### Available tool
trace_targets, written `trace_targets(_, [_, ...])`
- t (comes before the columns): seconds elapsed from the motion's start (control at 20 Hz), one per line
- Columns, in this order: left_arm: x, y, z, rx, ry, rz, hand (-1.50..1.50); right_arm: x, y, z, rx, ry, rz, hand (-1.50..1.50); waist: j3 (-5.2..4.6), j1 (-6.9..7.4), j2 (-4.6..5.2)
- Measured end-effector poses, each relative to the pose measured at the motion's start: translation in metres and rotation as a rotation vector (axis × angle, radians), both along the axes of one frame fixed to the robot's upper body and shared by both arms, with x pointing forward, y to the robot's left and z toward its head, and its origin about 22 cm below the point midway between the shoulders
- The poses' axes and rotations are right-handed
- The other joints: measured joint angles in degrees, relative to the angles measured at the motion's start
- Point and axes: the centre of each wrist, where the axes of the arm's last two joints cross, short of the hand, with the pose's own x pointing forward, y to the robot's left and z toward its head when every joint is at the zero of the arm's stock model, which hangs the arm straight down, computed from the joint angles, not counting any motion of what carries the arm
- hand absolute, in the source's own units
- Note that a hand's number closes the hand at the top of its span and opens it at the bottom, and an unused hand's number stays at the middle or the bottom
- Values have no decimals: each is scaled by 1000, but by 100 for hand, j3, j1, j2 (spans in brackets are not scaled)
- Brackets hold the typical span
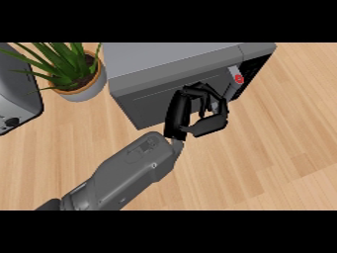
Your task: Pick up the milk, place it into the microwave and close the microwave
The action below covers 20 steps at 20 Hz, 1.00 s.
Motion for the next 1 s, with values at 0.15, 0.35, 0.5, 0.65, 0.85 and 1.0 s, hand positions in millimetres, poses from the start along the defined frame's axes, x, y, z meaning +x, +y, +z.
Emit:
trace_targets(0.15, [0,0,-1,-12,-10,-3,150,0,-2,3,2,-1,-3,-150,1,-11,9])
trace_targets(0.35, [0,0,-2,-21,-22,0,150,1,-4,9,-1,-5,-1,-150,4,-24,12])
trace_targets(0.5, [1,0,-3,-23,-34,0,150,2,-6,13,-3,-6,-2,-150,5,-28,15])
trace_targets(0.65, [1,1,-4,-29,-38,4,150,2,-9,15,-3,-1,-4,-150,9,-39,11])
trace_targets(0.85, [1,0,-4,-37,-43,6,150,3,-11,21,0,-6,-4,-150,10,-43,14])
trace_targets(1.0, [1,0,-4,-44,-46,4,150,4,-13,23,3,-4,-4,-150,13,-39,19])
